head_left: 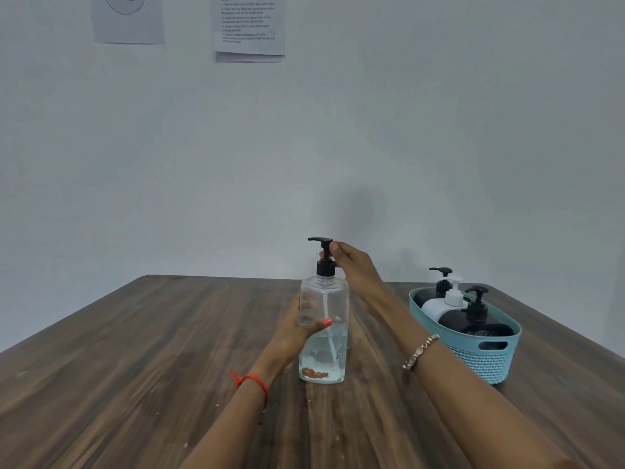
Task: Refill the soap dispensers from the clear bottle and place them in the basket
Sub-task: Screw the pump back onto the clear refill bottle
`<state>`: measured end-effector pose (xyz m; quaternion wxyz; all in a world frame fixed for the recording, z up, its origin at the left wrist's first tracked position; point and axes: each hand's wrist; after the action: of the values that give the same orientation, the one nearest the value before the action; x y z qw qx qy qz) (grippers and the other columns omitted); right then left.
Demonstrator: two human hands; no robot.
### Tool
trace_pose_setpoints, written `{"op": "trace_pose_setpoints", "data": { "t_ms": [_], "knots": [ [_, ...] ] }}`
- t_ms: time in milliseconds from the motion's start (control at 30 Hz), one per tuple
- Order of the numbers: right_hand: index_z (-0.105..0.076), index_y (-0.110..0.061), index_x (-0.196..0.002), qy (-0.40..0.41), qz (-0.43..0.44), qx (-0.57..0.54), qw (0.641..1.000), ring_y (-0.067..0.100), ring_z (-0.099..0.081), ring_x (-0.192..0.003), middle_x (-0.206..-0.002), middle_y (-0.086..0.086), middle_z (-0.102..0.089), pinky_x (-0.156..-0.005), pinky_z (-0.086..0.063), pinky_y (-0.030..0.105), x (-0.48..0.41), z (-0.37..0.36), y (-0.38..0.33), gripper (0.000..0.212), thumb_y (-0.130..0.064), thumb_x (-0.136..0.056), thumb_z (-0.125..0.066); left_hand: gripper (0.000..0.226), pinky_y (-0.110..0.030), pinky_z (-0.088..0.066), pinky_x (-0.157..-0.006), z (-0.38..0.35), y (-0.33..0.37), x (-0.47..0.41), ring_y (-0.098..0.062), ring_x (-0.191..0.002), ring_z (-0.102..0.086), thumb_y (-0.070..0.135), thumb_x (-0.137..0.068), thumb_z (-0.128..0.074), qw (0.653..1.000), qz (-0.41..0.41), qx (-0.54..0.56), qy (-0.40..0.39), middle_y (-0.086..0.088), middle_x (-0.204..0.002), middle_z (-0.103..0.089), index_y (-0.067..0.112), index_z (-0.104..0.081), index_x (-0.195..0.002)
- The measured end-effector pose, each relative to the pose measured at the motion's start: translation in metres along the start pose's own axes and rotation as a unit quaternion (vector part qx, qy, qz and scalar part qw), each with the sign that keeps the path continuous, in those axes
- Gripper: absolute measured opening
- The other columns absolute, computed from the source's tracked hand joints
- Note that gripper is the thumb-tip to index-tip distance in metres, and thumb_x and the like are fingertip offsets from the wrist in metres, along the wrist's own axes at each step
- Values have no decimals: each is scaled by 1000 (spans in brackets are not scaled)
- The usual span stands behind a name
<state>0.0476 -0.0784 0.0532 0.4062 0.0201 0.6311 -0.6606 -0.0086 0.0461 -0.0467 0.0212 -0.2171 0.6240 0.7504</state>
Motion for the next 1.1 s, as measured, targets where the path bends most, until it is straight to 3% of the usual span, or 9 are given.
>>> {"op": "trace_pose_setpoints", "data": {
  "t_ms": [200, 433, 567, 667, 767, 833, 933, 1100],
  "knots": [
    [-59, -17, -105, 2, 32, -14, 999, 3, -60, -83, -96, 4, -66, -77, -45, 14, -4, -6, -4, 16, -24, -95, -49, 74, -38, -49, -98, -1, 2, 2, -19, -114, -56, 35, -71, -71, 1000, -7, 2, 0, -4, -128, -54, 22, -36, -135],
    [-56, -17, -116, -70, -16, 19, 997, -2, -54, -93, -105, -1, -60, -78, -40, 17, -5, 3, -10, 29, -32, -99, -37, 65, -24, -52, -83, -1, 4, 3, -15, -112, -57, 25, -79, -69, 1000, 2, 17, -5, -3, -127, -54, 23, -36, -135],
    [-56, -13, -119, 38, -66, 86, 993, 13, -54, -101, -117, 4, -61, -86, -42, 26, 6, -2, 7, 47, -49, -91, -46, 67, -27, -51, -90, -1, 4, 5, -17, -116, -56, 29, -77, -71, 1000, 3, 25, -14, 0, -128, -56, 27, -37, -135],
    [-58, -5, -113, 96, -122, 124, 980, 27, -62, -99, -109, 17, -64, -91, -50, 44, 39, -10, 29, 62, -60, -86, -44, 57, -24, -52, -88, 3, 6, 10, -10, -114, -59, 21, -86, -61, 998, 5, 49, -50, 9, -128, -57, 33, -35, -136],
    [-62, -25, -96, 67, -112, 88, 988, 16, -66, -89, -97, 4, -69, -86, -54, 41, 62, -16, 36, 42, -58, -89, -39, 51, -21, -53, -84, 4, 7, 15, -9, -112, -59, 21, -88, -57, 998, -6, 53, -41, 7, -129, -56, 29, -39, -135],
    [-60, -31, -95, 57, -97, 83, 990, 12, -66, -87, -97, 1, -69, -83, -56, 33, 63, -16, 34, 30, -53, -91, -40, 45, -22, -54, -83, 1, 6, 17, -13, -111, -61, 18, -89, -56, 999, -16, 46, -13, -2, -130, -58, 19, -45, -133],
    [-65, -22, -99, 34, -104, 70, 992, 14, -67, -86, -95, 3, -70, -82, -56, 34, 57, -12, 28, 30, -43, -93, -45, 34, -22, -55, -75, -4, 11, 17, -10, -100, -67, 10, -91, -53, 999, -35, 37, 16, 1, -116, -66, 16, -53, -124],
    [-63, -10, -109, 10, -130, 95, 987, 22, -66, -91, -104, 9, -68, -83, -55, 38, 27, 9, 24, 32, -34, -92, -51, 30, -17, -55, -69, -14, 24, -8, 4, -86, -67, 10, -92, -51, 997, -68, 9, 32, 9, -106, -64, 36, -52, -108]
  ]
}}
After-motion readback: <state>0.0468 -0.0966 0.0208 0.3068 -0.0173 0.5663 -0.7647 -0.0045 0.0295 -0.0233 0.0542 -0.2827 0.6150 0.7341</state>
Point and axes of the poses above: each hand's wrist, its own x-axis away from the middle knuckle, its own z-axis out of the back of the hand, y = z × x
